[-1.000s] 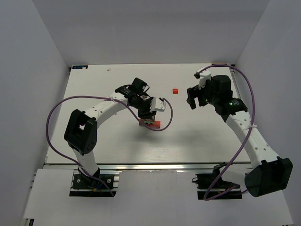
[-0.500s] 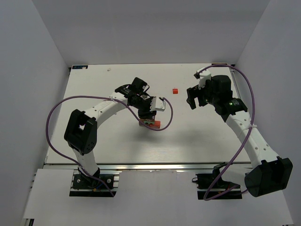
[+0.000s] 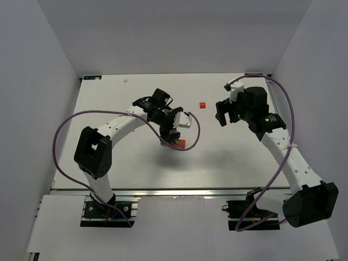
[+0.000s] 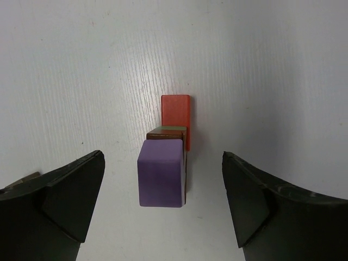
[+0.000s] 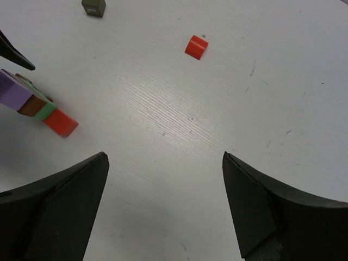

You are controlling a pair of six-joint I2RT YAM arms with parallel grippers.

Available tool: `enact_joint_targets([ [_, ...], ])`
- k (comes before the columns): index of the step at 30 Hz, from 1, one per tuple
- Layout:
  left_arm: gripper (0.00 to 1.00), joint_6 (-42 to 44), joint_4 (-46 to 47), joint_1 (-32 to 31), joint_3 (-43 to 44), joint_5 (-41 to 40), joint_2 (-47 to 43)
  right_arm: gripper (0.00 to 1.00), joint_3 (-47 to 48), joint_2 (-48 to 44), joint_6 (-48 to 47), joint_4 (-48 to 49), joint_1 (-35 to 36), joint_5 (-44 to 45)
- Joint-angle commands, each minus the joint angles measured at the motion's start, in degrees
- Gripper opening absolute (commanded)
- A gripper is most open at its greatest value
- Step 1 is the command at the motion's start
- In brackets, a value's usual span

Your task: Build the wood block tower

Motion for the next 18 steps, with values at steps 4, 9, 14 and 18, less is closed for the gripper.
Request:
enact_joint_targets([
  [4,0.98,-0.6,-2.2,0.4,4.2,5.3,-5.7,0.89,2.4,-1.2,-0.7,0.6,-0.1,-1.2],
  [9,0.98,-9.1,5.1,0.4,2.5,5.8,-9.4,0.89,1.9,-2.7,-0.8,1.1,-0.1,-0.2],
  [14,0.98,-24.4,22.0,0.6,-1.9,-4.0,-13.4,0.89,1.9,-3.7,-0.6,1.8,-0.1,0.3],
  [18,0.98,-36.3,28.4,3.2,-1.1,-10.3,-13.6,0.89,1.6,-4.0,-0.7,2.1,-0.1,1.3],
])
